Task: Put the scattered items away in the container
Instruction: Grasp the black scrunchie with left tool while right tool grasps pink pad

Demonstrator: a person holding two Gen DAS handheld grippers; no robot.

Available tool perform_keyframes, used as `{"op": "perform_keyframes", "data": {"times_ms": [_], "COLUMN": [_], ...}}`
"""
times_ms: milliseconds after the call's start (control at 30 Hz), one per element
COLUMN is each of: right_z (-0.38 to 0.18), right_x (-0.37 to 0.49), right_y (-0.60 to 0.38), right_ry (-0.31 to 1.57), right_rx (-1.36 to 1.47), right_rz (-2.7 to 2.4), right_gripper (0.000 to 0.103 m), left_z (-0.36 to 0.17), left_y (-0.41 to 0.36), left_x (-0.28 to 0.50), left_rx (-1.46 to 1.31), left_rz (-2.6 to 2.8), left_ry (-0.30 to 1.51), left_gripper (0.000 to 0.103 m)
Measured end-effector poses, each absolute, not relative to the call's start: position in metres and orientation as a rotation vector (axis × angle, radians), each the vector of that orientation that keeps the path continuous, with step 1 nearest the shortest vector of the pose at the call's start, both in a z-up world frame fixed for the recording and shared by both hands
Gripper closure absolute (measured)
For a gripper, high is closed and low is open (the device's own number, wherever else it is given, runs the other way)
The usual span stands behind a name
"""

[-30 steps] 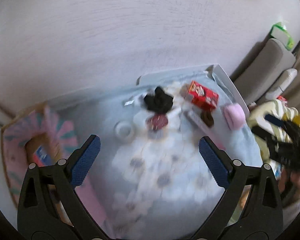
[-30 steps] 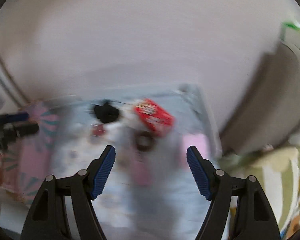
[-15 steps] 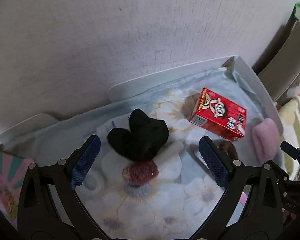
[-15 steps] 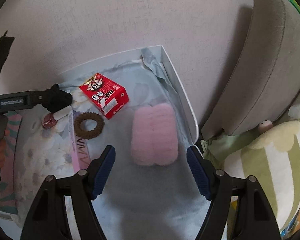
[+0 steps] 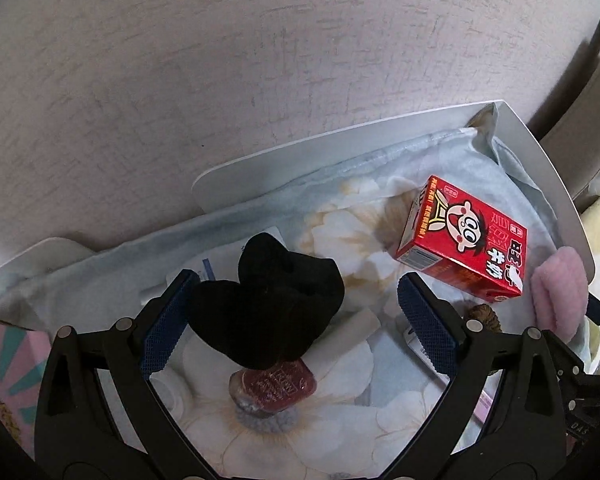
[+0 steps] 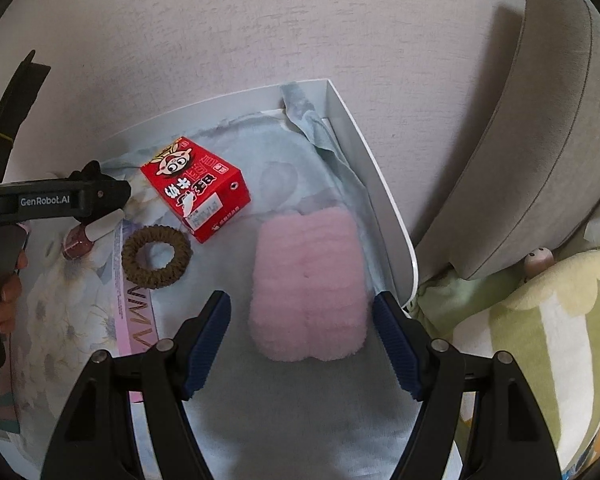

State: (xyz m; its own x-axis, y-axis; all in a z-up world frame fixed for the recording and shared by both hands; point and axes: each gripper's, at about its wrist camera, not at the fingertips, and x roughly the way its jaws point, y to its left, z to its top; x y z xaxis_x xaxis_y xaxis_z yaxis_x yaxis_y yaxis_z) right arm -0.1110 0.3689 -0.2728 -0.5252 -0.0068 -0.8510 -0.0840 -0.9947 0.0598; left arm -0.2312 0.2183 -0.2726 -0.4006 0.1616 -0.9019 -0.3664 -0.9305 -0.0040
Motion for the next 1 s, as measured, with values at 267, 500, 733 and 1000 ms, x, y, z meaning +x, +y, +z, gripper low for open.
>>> {"op": "perform_keyframes", "data": {"times_ms": [267,500,733,1000], "right_z": [-0.276,-0.273,-0.261,-0.232], "right_x": [-0.115,-0.112,-0.107,-0.1], "right_y": [0.373,0.374,0.373,0.372], "right_ry": [0.138,0.166,0.187,0.176], "right_rx": [-1.511,-1.497,-1.48,-1.403], "right_rz": [2.704,2.713,2.746,2.781], "right_gripper": [0.058,0.061,0.061,0.061], "left_z": [-0.276,-0.273,-0.248,-0.214], "left_y": [0.216,0.212,0.218,0.204], "left_x": [-0.223,-0.218,-0.203,-0.187], "left_rx": [-1.476,-1.459,-1.389,-1.335], "left_rz": [2.39,2.411,2.422,2.429], "left_ry": [0.285,0.252,0.261,0.222], "left_gripper": [0.078,0.09,0.091,0.091]}}
